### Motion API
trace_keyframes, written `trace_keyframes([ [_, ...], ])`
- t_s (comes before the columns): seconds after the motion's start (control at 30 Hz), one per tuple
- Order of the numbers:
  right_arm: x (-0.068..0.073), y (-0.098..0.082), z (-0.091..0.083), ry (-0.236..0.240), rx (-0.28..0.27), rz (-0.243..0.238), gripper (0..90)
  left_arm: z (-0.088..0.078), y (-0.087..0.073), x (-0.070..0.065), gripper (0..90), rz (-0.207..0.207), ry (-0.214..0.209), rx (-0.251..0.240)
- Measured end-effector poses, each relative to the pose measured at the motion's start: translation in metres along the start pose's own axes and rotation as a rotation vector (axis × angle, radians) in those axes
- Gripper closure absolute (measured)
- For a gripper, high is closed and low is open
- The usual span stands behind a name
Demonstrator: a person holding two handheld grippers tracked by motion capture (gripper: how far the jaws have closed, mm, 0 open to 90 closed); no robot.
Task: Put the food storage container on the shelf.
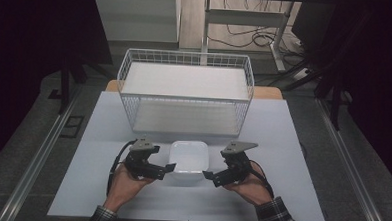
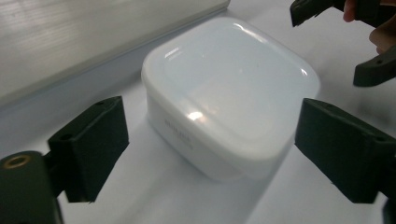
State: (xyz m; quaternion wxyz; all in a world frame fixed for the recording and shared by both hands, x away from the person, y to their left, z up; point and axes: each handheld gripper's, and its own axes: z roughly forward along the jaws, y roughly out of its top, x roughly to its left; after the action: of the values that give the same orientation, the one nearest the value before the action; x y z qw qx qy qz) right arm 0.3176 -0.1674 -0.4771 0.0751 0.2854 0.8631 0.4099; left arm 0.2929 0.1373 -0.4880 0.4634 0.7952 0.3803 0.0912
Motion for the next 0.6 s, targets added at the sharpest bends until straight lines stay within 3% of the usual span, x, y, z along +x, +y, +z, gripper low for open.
trace_keyframes([
  [0.2,-0.003,0.017,0.016,0.019,-0.001,0.031,6.2,0.014,0.011,0.003,11.5,0.002,0.011,0.007],
  [0.4,-0.01,0.019,0.036,0.025,0.04,0.054,5.0,0.03,0.002,0.009,9.8,-0.029,-0.005,0.058],
  [0.5,-0.012,0.015,0.037,0.057,0.04,0.103,9.0,0.031,-0.003,0.013,11.5,-0.076,-0.059,0.047],
  [0.57,-0.011,0.014,0.036,0.084,0.045,0.109,14.2,0.031,-0.005,0.013,16.4,-0.088,-0.114,0.049],
  [0.6,-0.01,0.014,0.035,0.091,0.05,0.114,14.5,0.031,-0.006,0.011,17.6,-0.094,-0.12,0.052],
])
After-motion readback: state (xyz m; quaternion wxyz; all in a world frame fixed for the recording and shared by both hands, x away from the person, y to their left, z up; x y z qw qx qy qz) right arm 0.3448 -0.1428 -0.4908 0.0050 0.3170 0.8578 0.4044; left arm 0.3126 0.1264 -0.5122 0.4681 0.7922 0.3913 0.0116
